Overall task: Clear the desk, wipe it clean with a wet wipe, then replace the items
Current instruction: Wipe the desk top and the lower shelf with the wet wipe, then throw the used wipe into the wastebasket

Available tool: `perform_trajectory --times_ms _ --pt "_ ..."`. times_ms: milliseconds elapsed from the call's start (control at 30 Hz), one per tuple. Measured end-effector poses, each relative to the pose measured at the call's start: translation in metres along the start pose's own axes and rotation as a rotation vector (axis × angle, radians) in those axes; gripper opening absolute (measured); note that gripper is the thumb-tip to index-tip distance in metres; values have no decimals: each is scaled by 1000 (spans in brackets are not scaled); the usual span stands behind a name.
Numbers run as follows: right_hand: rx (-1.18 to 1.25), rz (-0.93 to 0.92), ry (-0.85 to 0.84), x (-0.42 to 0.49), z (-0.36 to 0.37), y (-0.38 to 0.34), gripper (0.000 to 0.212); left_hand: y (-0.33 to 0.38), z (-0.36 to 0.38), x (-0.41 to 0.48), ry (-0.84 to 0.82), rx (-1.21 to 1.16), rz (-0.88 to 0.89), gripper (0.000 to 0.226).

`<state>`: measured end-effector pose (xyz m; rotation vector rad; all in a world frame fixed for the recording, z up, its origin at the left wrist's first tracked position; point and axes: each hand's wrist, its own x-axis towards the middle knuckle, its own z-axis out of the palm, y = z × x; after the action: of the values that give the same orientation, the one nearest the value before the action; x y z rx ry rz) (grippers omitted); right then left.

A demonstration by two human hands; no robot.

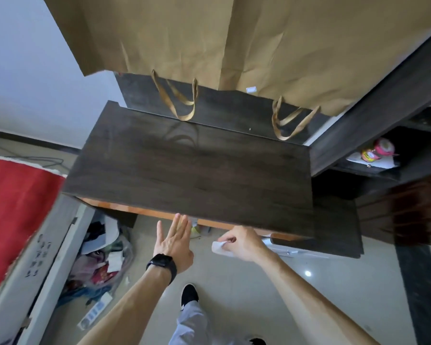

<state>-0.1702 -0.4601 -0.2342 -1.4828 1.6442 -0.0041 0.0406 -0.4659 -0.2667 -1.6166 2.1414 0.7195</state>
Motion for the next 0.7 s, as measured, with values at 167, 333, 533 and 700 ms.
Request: perform_trajectory --times_ms 167,333,533,700 --pt "334 59 308 -85 -39 37 15 76 -35 -9 -21 -313 85 45" --pt "639 155 641 -164 -54 73 17 182 -72 -35 -235 -795 327 24" --pt "817 246 1000 -258 -59 129 30 298 -69 -76 -550 -925 410 26" --pt "890 323 1177 -336 -58 192 31 400 -45 -112 -669 -824 553 34"
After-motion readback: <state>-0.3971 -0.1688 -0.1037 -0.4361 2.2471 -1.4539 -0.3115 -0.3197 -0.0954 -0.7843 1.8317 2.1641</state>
